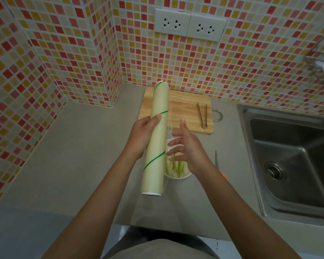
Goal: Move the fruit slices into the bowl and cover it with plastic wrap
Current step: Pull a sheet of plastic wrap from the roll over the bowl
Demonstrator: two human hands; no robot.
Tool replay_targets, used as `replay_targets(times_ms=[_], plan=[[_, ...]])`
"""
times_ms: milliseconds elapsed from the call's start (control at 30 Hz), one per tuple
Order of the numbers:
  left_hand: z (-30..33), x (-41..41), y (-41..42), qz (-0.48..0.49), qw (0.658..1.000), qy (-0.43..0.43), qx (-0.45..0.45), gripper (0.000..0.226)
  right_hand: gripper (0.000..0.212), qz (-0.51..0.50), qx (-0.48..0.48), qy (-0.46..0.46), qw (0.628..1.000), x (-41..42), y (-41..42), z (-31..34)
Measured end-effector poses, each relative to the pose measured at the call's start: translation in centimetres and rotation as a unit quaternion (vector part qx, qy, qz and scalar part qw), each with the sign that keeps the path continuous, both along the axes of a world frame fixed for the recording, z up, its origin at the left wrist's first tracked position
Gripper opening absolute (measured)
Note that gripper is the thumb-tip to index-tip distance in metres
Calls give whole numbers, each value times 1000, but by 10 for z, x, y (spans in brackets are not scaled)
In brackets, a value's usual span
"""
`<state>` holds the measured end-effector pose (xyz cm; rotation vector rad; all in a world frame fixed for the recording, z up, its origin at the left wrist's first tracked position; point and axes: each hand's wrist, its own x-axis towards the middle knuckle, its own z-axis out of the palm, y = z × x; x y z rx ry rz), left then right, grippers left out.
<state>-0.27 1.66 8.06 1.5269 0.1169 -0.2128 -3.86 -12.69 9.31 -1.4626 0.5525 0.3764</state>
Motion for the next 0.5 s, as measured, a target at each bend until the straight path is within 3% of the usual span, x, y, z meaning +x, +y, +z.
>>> replay_targets(times_ms=[67, 167, 333, 433, 500], plan=[[-1, -2, -2, -6, 1000, 0, -7, 31, 52, -6, -10, 0, 1000, -1, 14, -2], [-2, -4, -3, -19, 1000, 12, -9, 33, 36, -68, -50, -90, 992, -1, 28, -8], [-4, -10, -2, -84, 993, 73, -36, 40, 32, -79, -278, -234, 928, -4, 36, -20], [-7, -11, -5, -77, 995, 64, -3, 46, 28, -75, -307, -240, 918, -6, 37, -26], [-8, -10, 0, -55, 997, 53, -10, 35, 29, -97, -305, -229, 919, -6, 33, -30]])
